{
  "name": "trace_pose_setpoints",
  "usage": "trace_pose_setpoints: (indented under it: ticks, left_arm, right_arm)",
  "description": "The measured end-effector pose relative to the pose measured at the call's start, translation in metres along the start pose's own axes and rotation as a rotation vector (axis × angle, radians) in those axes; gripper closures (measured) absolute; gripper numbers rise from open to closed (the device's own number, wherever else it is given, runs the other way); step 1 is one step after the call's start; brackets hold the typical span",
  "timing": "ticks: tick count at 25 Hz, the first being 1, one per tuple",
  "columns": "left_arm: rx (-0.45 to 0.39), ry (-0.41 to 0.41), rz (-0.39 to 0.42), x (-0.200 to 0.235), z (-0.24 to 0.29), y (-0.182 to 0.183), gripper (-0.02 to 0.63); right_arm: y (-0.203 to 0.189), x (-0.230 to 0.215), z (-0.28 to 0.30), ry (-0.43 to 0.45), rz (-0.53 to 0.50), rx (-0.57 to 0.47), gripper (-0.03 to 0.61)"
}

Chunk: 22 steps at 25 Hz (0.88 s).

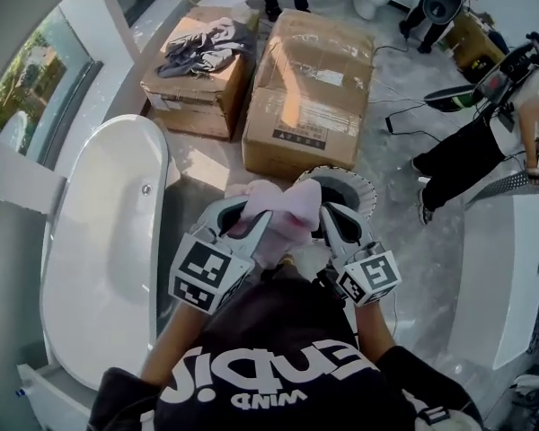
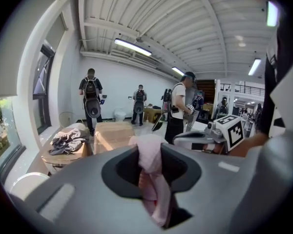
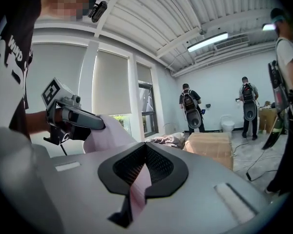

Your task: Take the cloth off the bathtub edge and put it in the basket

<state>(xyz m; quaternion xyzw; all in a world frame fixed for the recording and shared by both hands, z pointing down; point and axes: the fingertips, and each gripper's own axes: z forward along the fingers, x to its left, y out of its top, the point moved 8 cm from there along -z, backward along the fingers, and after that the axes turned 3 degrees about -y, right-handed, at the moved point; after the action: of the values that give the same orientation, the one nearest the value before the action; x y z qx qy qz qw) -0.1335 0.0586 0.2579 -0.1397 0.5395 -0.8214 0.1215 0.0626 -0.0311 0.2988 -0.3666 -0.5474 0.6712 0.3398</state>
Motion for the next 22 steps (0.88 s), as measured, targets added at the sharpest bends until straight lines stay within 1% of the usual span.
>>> trace_pose_setpoints:
  ticks: [6, 11, 15, 19, 22]
  left_arm:
    - [0.024, -0.106, 0.047, -0.028, 0.064, 0.012, 0.538]
    - [0.042, -0.186, 0.074, -0.047, 0.103, 0.02, 0.538]
    - [0.044, -0.269, 0.099, -0.051, 0.119, 0.026, 0.538]
    - [0.038, -0.355, 0.151, -0.047, 0.135, 0.034, 0.538]
    - [0.034, -0.389, 0.178, -0.044, 0.146, 0.049, 0.538]
  right_arm:
    - [-0.004, -0.054, -0.03, -0.095, 0.0, -0.023, 0.569]
    - [-0.002, -0.084, -0.054, -0.178, 0.022, -0.028, 0.569]
    - [0.001, -0.096, -0.066, -0.263, 0.031, -0.034, 0.569]
    - [-0.002, -0.103, -0.073, -0.357, 0.051, -0.044, 0.569]
    - [-0.006, -0.107, -0.078, -0.414, 0.068, -0.039, 0.569]
